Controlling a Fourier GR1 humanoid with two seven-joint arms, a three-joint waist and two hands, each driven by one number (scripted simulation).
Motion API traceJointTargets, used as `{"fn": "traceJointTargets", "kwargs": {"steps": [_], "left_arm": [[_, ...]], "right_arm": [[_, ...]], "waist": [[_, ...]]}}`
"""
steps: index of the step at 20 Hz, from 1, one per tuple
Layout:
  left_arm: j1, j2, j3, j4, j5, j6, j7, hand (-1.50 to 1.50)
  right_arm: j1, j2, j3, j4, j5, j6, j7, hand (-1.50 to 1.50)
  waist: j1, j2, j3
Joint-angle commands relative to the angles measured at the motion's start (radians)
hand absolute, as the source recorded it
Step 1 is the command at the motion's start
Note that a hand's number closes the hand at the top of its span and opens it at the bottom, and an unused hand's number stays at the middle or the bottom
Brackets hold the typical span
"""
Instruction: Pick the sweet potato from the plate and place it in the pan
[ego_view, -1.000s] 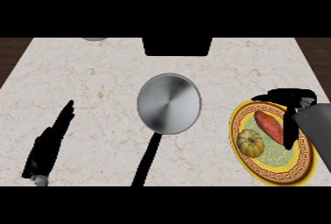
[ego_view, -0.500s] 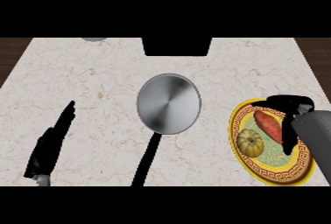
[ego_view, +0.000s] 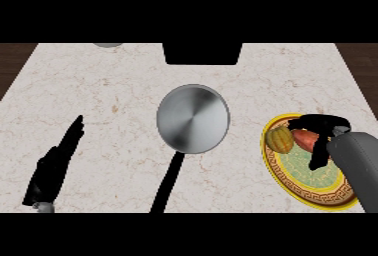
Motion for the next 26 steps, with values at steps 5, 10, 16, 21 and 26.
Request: {"fn": "traceJointTargets", "kwargs": {"steps": [5, 10, 16, 21, 26], "left_arm": [[0.032, -0.029, -0.007, 0.002, -0.029, -0.001, -0.010, 0.00], [0.032, -0.023, 0.012, -0.029, -0.015, -0.021, -0.004, 0.00], [0.057, -0.001, 0.064, -0.018, 0.010, -0.013, -0.007, 0.00], [0.059, -0.023, 0.037, -0.014, -0.021, 0.003, -0.001, 0.00], [0.025, -0.033, 0.042, 0.014, -0.023, 0.012, -0.027, 0.00]], "right_arm": [[0.044, 0.043, -0.054, 0.049, -0.009, -0.016, -0.033, 1.50], [-0.003, 0.073, -0.144, 0.069, -0.036, -0.027, 0.052, 1.50], [0.238, 0.181, -0.215, -0.208, 0.012, -0.367, 0.359, 1.50], [0.295, 0.168, -0.187, -0.491, 0.120, -0.517, 0.456, 1.50], [0.298, 0.143, -0.126, -0.704, 0.241, -0.710, 0.371, 1.50]], "waist": [[-0.005, 0.004, 0.004], [-0.003, 0.004, 0.004], [-0.060, -0.016, 0.002], [-0.043, -0.009, 0.002], [-0.038, -0.006, 0.003]]}}
